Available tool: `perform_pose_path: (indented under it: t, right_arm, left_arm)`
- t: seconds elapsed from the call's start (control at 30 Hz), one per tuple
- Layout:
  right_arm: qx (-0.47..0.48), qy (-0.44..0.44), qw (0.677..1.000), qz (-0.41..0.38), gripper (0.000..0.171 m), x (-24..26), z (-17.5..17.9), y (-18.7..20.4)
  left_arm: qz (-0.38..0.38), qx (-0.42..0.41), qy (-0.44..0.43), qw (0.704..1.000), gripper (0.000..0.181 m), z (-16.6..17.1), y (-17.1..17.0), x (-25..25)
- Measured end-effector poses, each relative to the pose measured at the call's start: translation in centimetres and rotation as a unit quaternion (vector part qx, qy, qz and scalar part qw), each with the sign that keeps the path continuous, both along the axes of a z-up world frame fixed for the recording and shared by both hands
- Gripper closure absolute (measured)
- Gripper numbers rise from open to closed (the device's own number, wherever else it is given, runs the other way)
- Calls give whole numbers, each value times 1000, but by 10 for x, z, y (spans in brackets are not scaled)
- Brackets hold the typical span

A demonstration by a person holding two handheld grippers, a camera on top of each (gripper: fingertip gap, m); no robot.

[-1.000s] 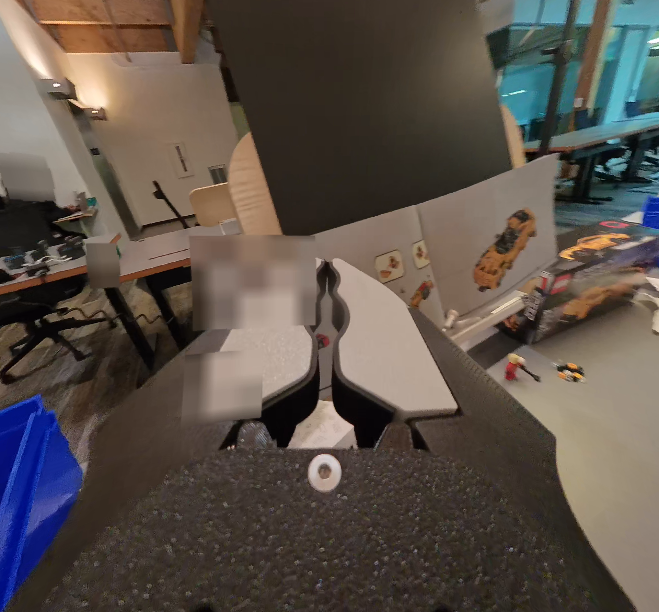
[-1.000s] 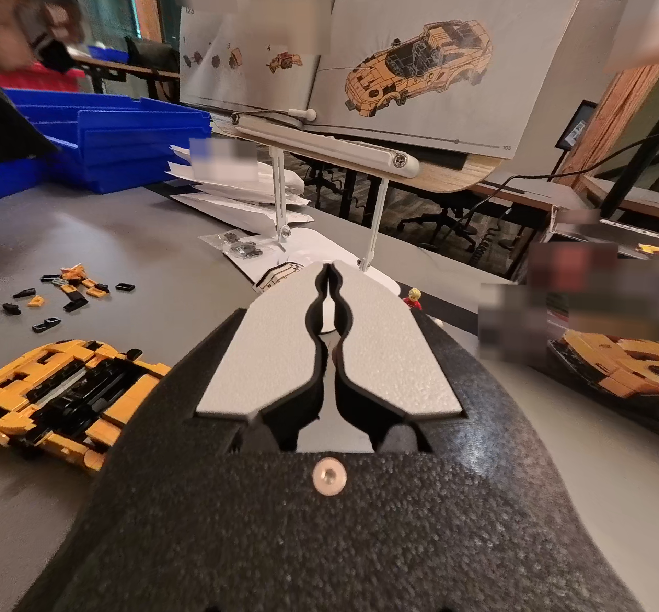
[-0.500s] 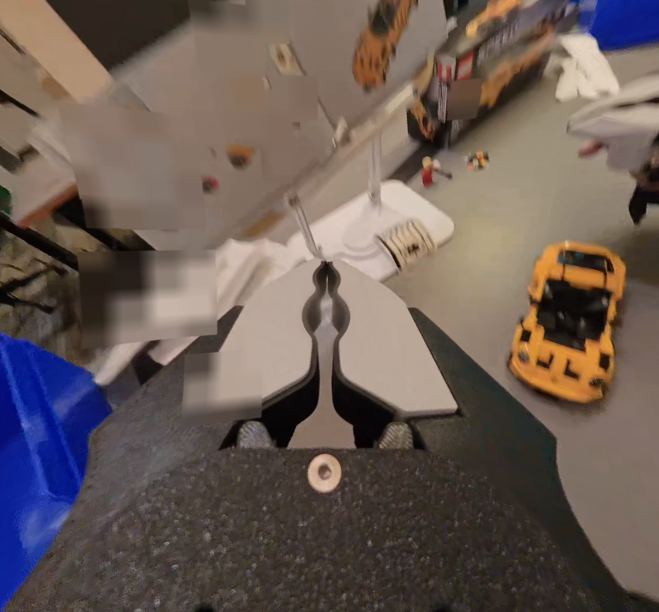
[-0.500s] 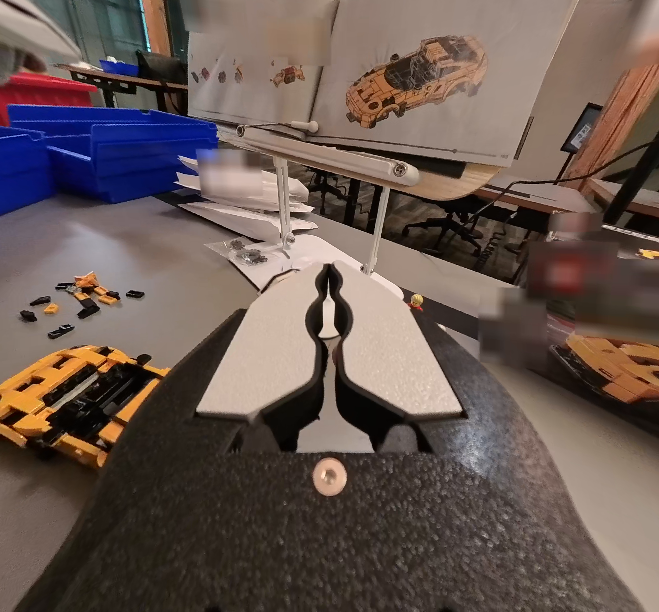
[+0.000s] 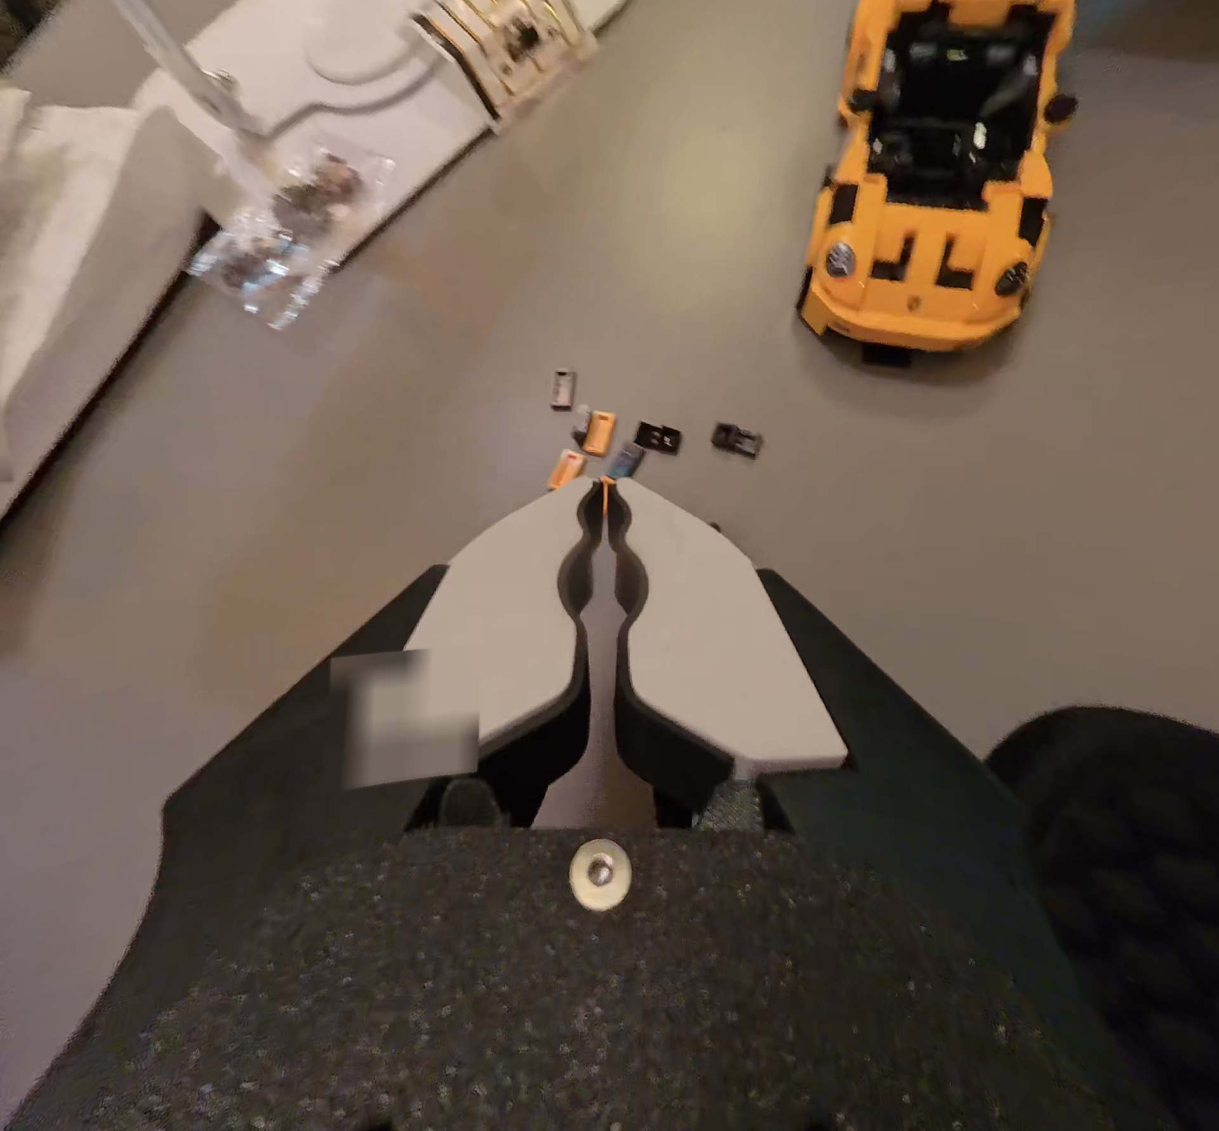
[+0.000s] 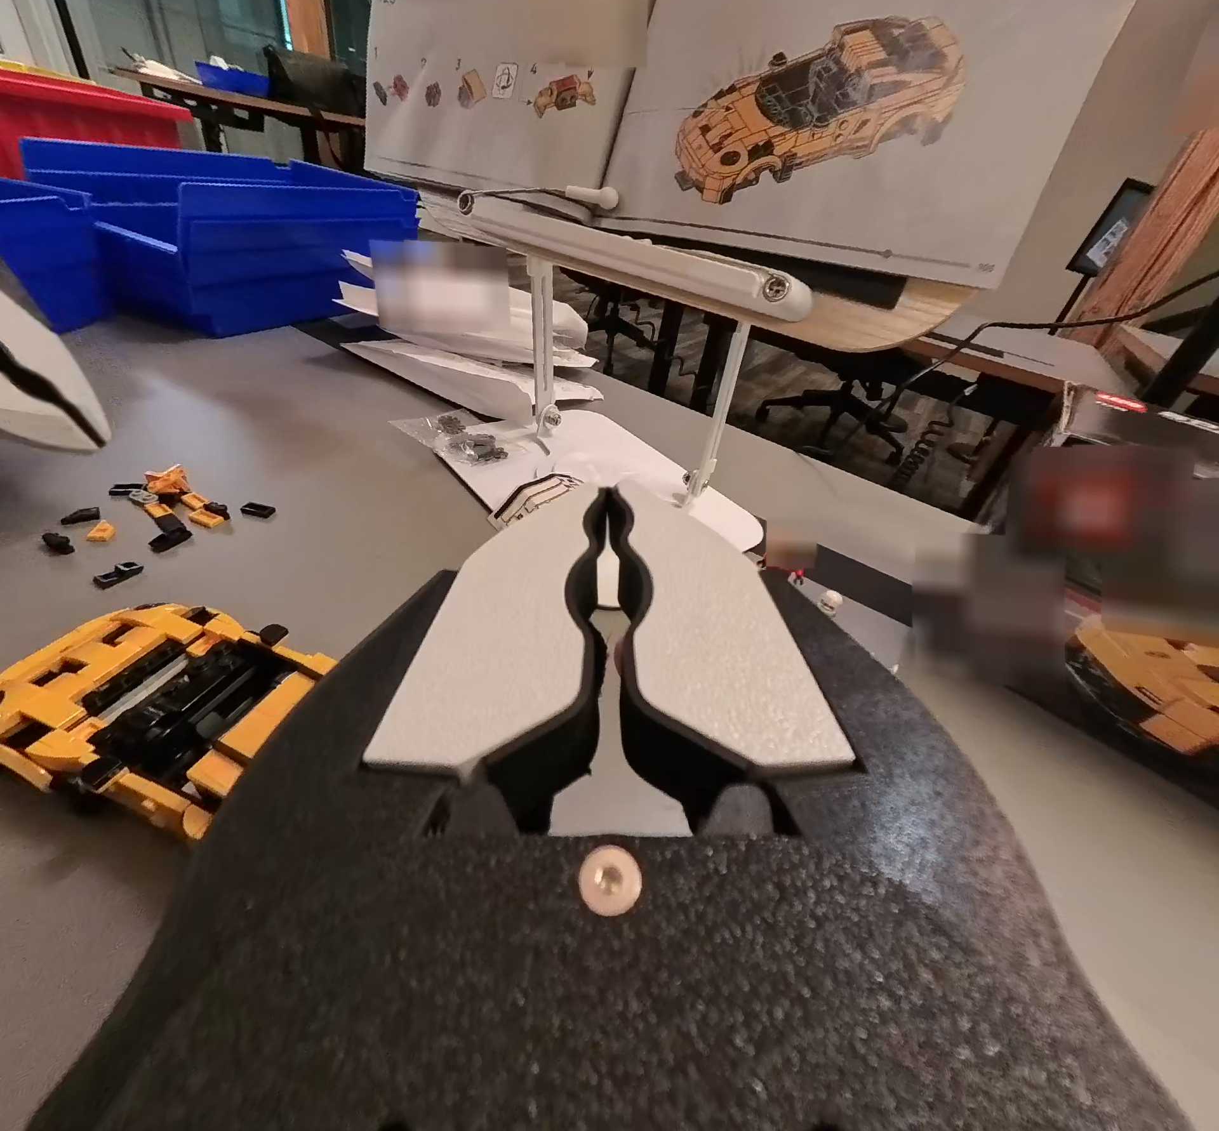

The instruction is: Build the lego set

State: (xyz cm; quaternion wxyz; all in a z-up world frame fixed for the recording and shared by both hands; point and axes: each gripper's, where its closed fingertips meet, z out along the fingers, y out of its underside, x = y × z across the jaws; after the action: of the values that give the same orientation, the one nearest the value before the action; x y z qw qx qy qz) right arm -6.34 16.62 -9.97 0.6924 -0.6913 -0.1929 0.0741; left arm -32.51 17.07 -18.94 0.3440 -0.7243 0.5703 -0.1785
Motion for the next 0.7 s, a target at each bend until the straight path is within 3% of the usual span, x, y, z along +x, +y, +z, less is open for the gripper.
perform_pose_path:
  t: [0.2,0.7]
  right_arm:
    - [-4,-1,1000,8,171,-2,-1,-1]
    - [-5,-9,1000,14,171,-5,-1,-1]
  left_arm:
    - [-17,-52,59,997,168,-31,-12,1]
    - [-14,-95,63,993,170,-40,-19,5]
